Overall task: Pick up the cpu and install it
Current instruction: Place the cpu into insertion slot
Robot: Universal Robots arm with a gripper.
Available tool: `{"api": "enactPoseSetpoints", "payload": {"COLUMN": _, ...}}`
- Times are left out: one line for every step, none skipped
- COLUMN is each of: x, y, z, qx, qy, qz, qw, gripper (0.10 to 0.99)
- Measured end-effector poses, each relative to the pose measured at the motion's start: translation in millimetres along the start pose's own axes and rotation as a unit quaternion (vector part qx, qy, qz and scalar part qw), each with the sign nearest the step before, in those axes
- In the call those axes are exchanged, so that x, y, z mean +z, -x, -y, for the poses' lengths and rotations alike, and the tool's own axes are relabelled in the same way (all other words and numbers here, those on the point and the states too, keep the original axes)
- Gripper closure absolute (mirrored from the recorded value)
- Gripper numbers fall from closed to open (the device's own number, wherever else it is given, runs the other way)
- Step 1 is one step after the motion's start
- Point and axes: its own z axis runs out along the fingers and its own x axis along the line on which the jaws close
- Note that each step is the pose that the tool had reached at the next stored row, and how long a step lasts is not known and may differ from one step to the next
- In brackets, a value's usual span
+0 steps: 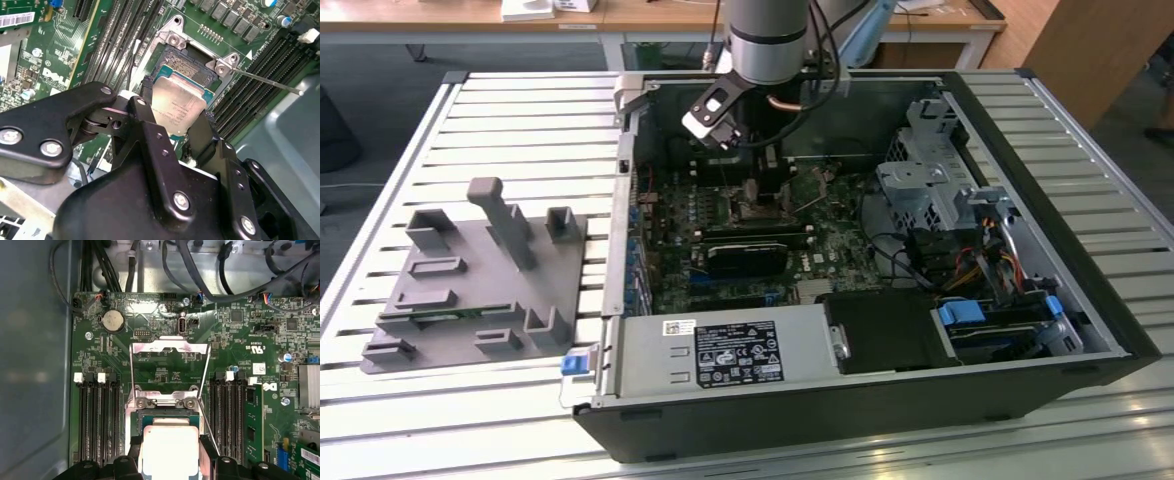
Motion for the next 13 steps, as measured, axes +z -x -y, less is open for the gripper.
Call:
{"api": "enactPoseSetpoints", "payload": {"x": 1.3, "y": -0.1, "z": 0.3, "qx": 0.0, "qy": 0.0, "qz": 0.0, "qw": 1.0, "gripper": 0.553}}
{"api": "enactPoseSetpoints", "payload": {"x": 2.4, "y": -0.1, "z": 0.7, "qx": 0.0, "qy": 0.0, "qz": 0.0, "qw": 1.0, "gripper": 0.553}}
{"api": "enactPoseSetpoints", "payload": {"x": 3.5, "y": -0.2, "z": 1.1, "qx": 0.0, "qy": 0.0, "qz": 0.0, "qw": 1.0, "gripper": 0.553}}
{"api": "enactPoseSetpoints", "payload": {"x": 4.4, "y": -0.2, "z": 1.4, "qx": 0.0, "qy": 0.0, "qz": 0.0001, "qw": 1.0, "gripper": 0.553}}
{"api": "enactPoseSetpoints", "payload": {"x": 5.3, "y": -0.3, "z": 1.7, "qx": 0.001, "qy": 0.0, "qz": 0.0001, "qw": 1.0, "gripper": 0.553}}
{"api": "enactPoseSetpoints", "payload": {"x": 6.1, "y": -0.4, "z": 1.9, "qx": 0.001, "qy": 0.0, "qz": 0.0001, "qw": 1.0, "gripper": 0.553}}
{"api": "enactPoseSetpoints", "payload": {"x": 6.9, "y": -0.4, "z": 2.1, "qx": 0.001, "qy": -0.0001, "qz": 0.0001, "qw": 1.0, "gripper": 0.553}}
{"api": "enactPoseSetpoints", "payload": {"x": 7.5, "y": -0.5, "z": 2.3, "qx": 0.002, "qy": 0.0, "qz": 0.0001, "qw": 1.0, "gripper": 0.553}}
{"api": "enactPoseSetpoints", "payload": {"x": 8.2, "y": -0.5, "z": 2.6, "qx": 0.002, "qy": -0.0001, "qz": 0.0001, "qw": 1.0, "gripper": 0.553}}
{"api": "enactPoseSetpoints", "payload": {"x": 9.0, "y": -0.5, "z": 2.7, "qx": 0.002, "qy": -0.0001, "qz": 0.0001, "qw": 1.0, "gripper": 0.553}}
{"api": "enactPoseSetpoints", "payload": {"x": 10.0, "y": -0.6, "z": 2.8, "qx": 0.002, "qy": -0.0001, "qz": 0.0001, "qw": 1.0, "gripper": 0.553}}
{"api": "enactPoseSetpoints", "payload": {"x": 11.0, "y": -0.6, "z": 2.9, "qx": 0.002, "qy": -0.0001, "qz": 0.0001, "qw": 1.0, "gripper": 0.553}}
{"api": "enactPoseSetpoints", "payload": {"x": 12.1, "y": -0.6, "z": 3.0, "qx": 0.002, "qy": -0.0001, "qz": 0.0001, "qw": 1.0, "gripper": 0.553}}
